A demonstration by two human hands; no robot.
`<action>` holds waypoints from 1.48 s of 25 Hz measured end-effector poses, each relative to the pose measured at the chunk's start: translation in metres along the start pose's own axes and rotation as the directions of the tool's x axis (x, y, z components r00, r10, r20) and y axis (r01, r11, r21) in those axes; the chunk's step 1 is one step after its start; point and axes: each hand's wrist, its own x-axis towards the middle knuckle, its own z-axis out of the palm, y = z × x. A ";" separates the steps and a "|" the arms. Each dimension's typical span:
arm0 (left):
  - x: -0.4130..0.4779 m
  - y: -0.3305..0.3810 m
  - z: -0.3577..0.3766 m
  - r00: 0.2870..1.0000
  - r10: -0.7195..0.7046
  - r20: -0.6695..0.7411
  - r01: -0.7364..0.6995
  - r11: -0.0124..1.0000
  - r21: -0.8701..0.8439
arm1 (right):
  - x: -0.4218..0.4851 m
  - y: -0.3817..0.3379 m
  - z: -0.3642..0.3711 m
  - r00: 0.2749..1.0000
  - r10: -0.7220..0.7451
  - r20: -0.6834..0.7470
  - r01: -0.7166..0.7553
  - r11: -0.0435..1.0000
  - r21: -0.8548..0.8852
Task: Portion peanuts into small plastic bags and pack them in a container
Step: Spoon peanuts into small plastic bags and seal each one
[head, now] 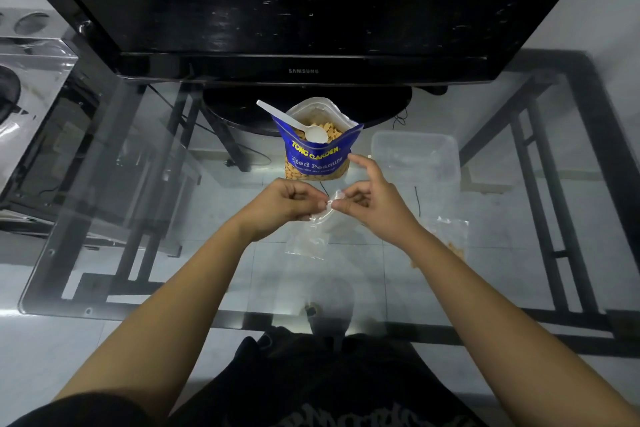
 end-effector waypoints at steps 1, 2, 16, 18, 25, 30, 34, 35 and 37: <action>-0.001 0.001 0.001 1.000 0.002 -0.011 -0.002 1.000 -0.025 | -0.001 0.001 -0.001 1.000 0.014 0.012 -0.015 1.000 0.013; -0.002 0.001 0.003 1.000 -0.002 -0.026 0.000 0.997 -0.076 | -0.003 0.001 -0.002 0.999 0.032 0.022 -0.032 0.999 0.014; -0.013 0.019 0.013 0.991 0.031 -0.133 -0.030 0.999 0.011 | -0.010 -0.012 -0.013 0.999 -0.036 0.024 0.037 0.997 -0.074; -0.015 0.022 0.011 0.984 0.101 -0.147 -0.081 0.987 0.136 | -0.012 -0.014 -0.015 0.998 -0.037 0.060 0.044 0.991 -0.127; -0.013 0.018 0.002 0.946 0.156 -0.284 -0.050 0.936 0.349 | -0.011 -0.016 -0.021 0.990 0.072 0.123 -0.071 0.997 -0.016; -0.017 0.023 -0.001 0.914 0.135 -0.383 -0.064 0.979 0.193 | -0.008 -0.014 -0.029 0.998 0.062 0.024 -0.065 0.988 0.139; -0.017 0.037 -0.009 0.892 0.117 -0.436 -0.076 0.991 0.111 | -0.001 -0.029 -0.029 1.000 0.008 -0.031 -0.003 0.986 0.165; -0.017 0.040 -0.012 0.883 0.120 -0.454 -0.073 0.990 0.120 | 0.000 -0.035 -0.028 0.996 -0.050 -0.068 0.053 0.998 0.039; -0.016 0.045 -0.015 0.872 0.135 -0.471 -0.070 0.986 0.153 | 0.000 -0.045 -0.023 0.971 -0.231 -0.062 0.202 0.932 -0.300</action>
